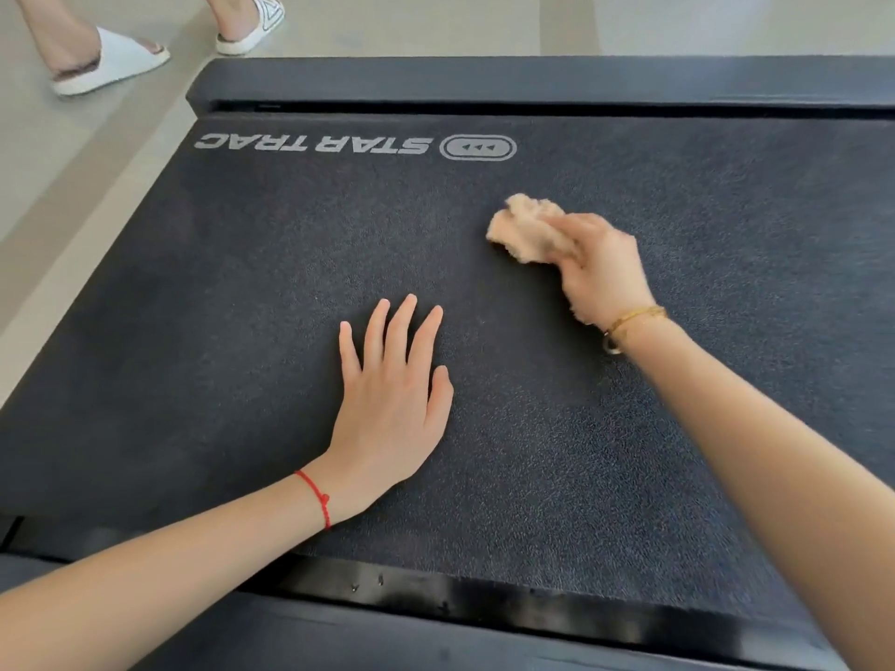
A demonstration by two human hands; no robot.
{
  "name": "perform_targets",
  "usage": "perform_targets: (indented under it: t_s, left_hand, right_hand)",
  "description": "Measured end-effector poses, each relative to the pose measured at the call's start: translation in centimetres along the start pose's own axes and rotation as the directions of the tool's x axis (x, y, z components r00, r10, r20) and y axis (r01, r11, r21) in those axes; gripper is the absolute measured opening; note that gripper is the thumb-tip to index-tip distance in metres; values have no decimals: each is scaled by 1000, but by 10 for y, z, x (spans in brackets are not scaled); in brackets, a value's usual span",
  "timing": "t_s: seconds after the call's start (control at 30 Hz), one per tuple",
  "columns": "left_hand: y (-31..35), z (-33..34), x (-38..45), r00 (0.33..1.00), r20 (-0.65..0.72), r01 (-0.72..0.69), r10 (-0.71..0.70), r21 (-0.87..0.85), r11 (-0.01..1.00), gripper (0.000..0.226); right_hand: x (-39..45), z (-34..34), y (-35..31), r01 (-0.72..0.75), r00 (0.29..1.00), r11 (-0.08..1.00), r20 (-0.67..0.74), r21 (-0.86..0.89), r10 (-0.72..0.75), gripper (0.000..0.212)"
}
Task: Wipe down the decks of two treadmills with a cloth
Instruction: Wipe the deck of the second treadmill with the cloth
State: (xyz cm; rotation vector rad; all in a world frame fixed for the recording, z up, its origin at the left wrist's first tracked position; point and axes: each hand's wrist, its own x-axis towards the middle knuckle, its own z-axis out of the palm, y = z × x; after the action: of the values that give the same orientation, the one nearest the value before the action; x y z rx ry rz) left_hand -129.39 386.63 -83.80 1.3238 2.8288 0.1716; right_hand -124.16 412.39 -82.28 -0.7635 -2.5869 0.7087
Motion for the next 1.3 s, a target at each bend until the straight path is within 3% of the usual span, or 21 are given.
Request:
perform_targets:
  t_s: [0.13,0.2,0.27,0.37,0.47,0.53,0.63,0.8,0.97,1.03,1.17,1.3]
  left_hand:
    - [1,0,1,1000,0,5,-5,0,1000,63]
    - [1,0,1,1000,-1,9,-9,-3,1000,63]
    - [1,0,1,1000,-3,12,-12,-1,1000,63]
    - [1,-2,2,1000,-7,19,-19,-5,1000,63]
    - [2,-2,2,1000,-8,26,-26,-8,1000,63]
    - [0,-3,2,999,-5,33,-33,-22,999,63]
    - [-3,-6,0,1000,7,10,-10,-44,999,60]
    - [-26,-15,-24,998,29,-46,48,-55,997,56]
    - [-64,-24,-55,999,35,38,-36,-40,999,56]
    - [-79,-27,-58,998,32,51,-49,-40,998,55]
    - [-108,-30,-54,1000,32,0,2,-47,999,54]
    - [-142,-31,-47,998,22,-51,53,-64,997,54]
  right_hand:
    - [46,-9,21,-273,952,962,-146,-16,268,47]
    - [65,1,9,-315,937,949,-153,22,315,49]
    - [74,19,-15,-252,964,968,-82,9,252,49]
    - [66,48,-57,-18,994,1000,104,9,17,44]
    - [34,63,-83,168,959,980,213,108,-188,43]
    - [13,59,-82,218,942,965,228,145,-247,43]
    - [-4,41,-63,203,958,971,177,129,-224,44]
    - [-11,6,-30,-31,998,999,53,36,29,48]
    - [-23,27,-67,-167,981,985,-90,36,169,58]
    - [-33,41,-86,-135,990,990,-41,43,137,58]
    - [-60,71,-123,111,984,983,120,144,-129,53]
    - [-36,78,-124,160,979,979,104,124,-173,43]
